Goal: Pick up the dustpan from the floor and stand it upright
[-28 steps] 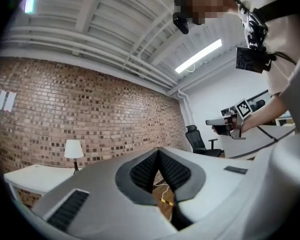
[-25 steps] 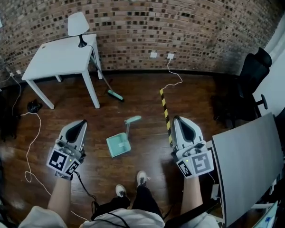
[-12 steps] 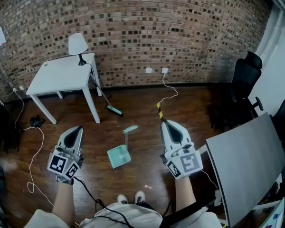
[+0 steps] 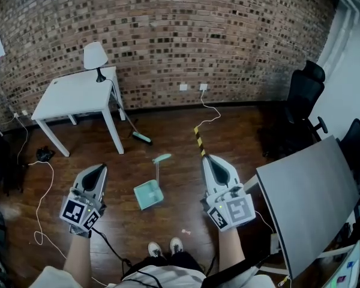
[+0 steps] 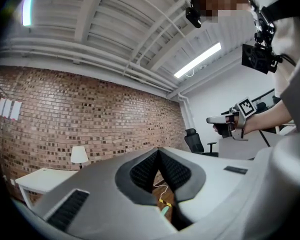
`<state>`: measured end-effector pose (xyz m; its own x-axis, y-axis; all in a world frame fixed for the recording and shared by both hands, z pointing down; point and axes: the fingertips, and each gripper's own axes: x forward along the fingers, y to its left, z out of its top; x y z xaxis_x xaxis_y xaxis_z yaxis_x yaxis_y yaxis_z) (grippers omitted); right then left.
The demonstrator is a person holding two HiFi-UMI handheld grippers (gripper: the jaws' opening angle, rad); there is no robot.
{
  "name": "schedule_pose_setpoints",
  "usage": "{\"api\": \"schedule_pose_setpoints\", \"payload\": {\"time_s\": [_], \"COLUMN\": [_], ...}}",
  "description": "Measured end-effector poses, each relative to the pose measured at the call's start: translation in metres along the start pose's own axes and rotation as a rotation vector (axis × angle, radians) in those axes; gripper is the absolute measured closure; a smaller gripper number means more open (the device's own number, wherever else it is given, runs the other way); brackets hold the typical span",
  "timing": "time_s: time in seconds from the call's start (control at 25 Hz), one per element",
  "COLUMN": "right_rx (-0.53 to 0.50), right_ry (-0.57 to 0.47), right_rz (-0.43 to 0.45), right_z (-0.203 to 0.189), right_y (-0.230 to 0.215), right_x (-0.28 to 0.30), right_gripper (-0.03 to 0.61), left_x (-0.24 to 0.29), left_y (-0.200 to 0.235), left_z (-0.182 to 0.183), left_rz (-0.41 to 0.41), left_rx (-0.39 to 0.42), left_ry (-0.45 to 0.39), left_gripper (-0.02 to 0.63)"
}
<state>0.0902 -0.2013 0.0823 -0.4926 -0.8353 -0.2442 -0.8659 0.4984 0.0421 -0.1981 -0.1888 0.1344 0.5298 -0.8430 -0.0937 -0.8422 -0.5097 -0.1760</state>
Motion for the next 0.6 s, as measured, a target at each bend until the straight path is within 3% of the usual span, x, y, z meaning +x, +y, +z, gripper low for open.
{"api": "schedule_pose_setpoints", "payload": {"time_s": [0.32, 0.6], "right_rx": [0.005, 0.063], "right_ry": [0.013, 0.006], "right_rz": [-0.022, 0.047], "right_z": [0.006, 0.026], "right_y": [0.012, 0.025], "right_x": [-0.079, -0.18], "right_gripper": [0.58, 0.58], "left_x": [-0.034, -0.095], "left_y": [-0.068, -0.162], "left_z": [0.01, 0.03], "left_rz": [-0.012, 0.079], "left_rx": [0.0, -0.046], "left_ry": [0.009, -0.015], "left_gripper": [0.603, 0.603]}}
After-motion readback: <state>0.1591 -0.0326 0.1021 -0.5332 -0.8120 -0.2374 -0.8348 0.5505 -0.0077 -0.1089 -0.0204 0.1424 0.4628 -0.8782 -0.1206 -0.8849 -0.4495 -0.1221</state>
